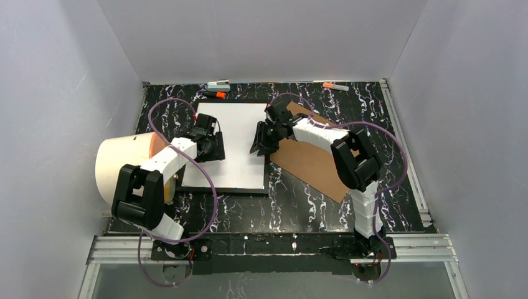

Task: Put the photo into the frame
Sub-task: Turn over the photo from the photo frame.

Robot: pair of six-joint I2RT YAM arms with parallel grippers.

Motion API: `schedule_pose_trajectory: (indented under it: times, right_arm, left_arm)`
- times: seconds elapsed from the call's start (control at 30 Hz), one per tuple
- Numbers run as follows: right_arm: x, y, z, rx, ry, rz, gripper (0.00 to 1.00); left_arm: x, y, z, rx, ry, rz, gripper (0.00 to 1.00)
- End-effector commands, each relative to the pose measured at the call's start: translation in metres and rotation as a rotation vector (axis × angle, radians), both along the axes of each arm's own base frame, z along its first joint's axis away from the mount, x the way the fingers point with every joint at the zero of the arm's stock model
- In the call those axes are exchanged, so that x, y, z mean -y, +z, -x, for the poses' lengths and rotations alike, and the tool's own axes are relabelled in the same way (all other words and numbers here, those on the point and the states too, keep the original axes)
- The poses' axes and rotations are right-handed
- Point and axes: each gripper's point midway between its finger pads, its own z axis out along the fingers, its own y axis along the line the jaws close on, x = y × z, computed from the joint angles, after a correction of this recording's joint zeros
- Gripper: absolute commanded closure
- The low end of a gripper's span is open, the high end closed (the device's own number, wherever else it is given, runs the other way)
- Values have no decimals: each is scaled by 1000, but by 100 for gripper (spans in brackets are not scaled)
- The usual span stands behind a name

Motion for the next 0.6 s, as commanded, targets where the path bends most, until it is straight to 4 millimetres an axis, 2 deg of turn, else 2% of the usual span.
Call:
schedule_pose_trajectory:
  times: [0.0,0.13,0.17,0.23,0.3,0.43,0.57]
  right_arm:
    - [24,9,-23,52,-42,107,52]
    - [58,62,-69,218,-172,81,48]
    - [72,79,-81,267,-219,70,45]
    - [105,94,-104,336,-300,84,39]
    - [149,93,-127,370,-369,132,35]
    - [225,61,-155,366,-386,312,26]
    - [277,35,-175,311,-355,360,23]
  left_arm:
    - [-11,-9,0,-14,19,-49,38]
    - [-11,-2,-8,13,21,-58,27]
    - [-10,1,-11,20,13,-55,24]
    - [-4,9,-18,46,-11,-36,18]
    - [0,20,-26,90,-23,-14,12]
    - [9,45,-43,166,-35,25,6]
    - [38,70,-56,210,-91,158,11]
